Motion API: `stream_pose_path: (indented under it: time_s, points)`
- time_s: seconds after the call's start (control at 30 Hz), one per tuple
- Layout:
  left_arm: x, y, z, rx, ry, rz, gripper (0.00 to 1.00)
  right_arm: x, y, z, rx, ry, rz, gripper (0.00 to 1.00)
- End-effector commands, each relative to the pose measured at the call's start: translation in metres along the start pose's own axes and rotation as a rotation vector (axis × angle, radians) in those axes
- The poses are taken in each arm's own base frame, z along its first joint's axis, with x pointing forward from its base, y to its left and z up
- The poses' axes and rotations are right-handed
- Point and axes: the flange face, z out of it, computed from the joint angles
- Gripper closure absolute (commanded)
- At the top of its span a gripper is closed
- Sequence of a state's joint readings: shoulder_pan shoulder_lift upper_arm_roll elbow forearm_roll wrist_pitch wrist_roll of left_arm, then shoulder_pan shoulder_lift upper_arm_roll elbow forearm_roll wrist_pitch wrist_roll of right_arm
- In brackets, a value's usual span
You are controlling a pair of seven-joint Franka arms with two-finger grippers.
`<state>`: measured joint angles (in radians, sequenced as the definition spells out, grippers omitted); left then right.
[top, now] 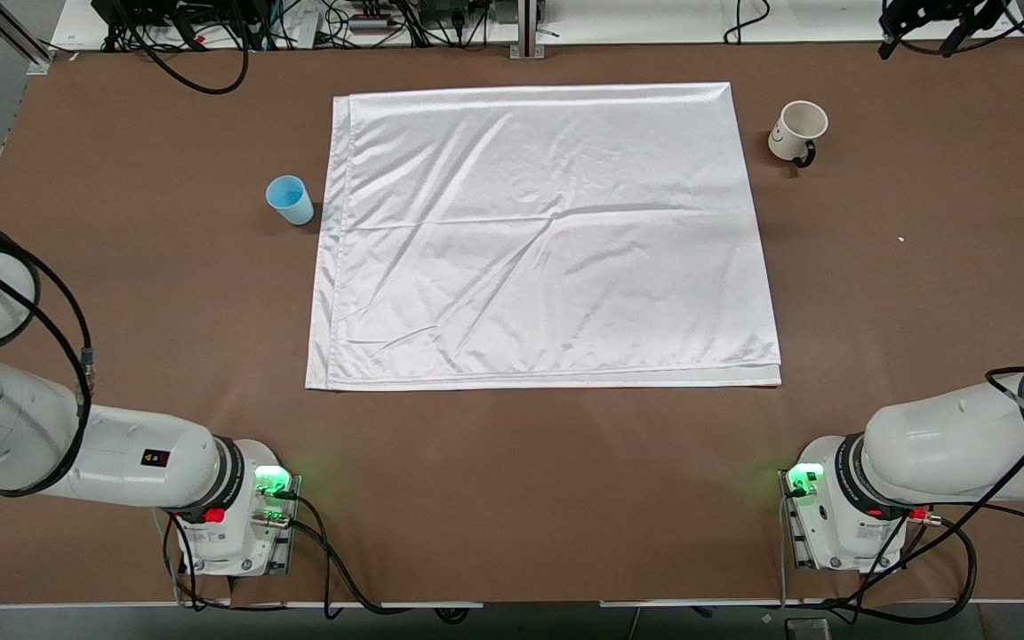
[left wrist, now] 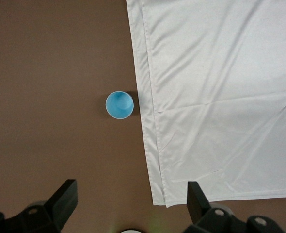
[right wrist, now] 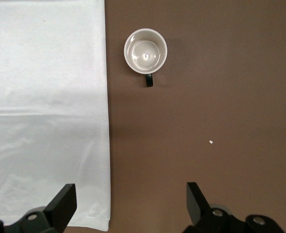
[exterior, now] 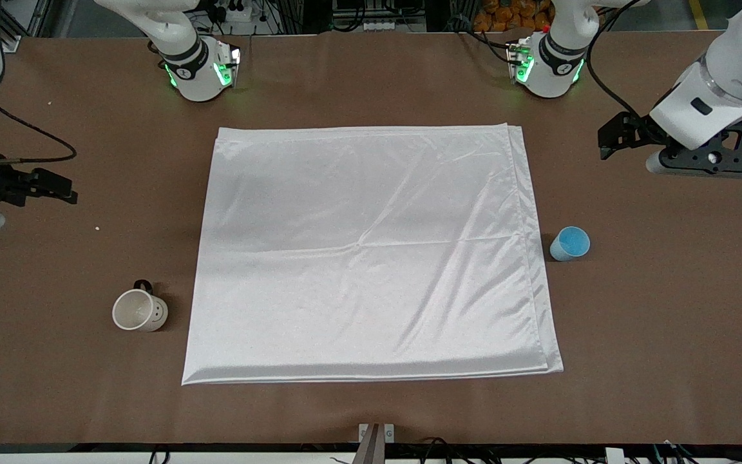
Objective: Place blue cup into white mug on cloth
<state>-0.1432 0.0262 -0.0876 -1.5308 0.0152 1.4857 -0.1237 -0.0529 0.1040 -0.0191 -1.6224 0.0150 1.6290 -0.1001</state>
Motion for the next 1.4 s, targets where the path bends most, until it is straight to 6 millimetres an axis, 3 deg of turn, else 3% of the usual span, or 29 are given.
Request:
stream_pose_path:
  time_s: [0.0, 0.4, 0.63, 1.37]
  points:
    - [0.004, -0.005, 0.017, -0.009, 0.007, -0.029, 0.00, 0.012, -0.006, 0.045, 0.002, 0.001, 0.004, 0.00]
    - [0.023, 0.000, 0.086, -0.007, -0.022, -0.023, 0.00, 0.016, -0.017, 0.148, -0.008, 0.095, -0.013, 0.00]
    - [0.027, 0.003, 0.134, 0.034, 0.010, -0.001, 0.00, 0.029, -0.015, 0.196, -0.011, 0.110, -0.010, 0.00]
    - [0.036, 0.005, 0.261, 0.037, 0.067, 0.032, 0.00, 0.058, -0.009, 0.293, -0.027, 0.177, -0.042, 0.00]
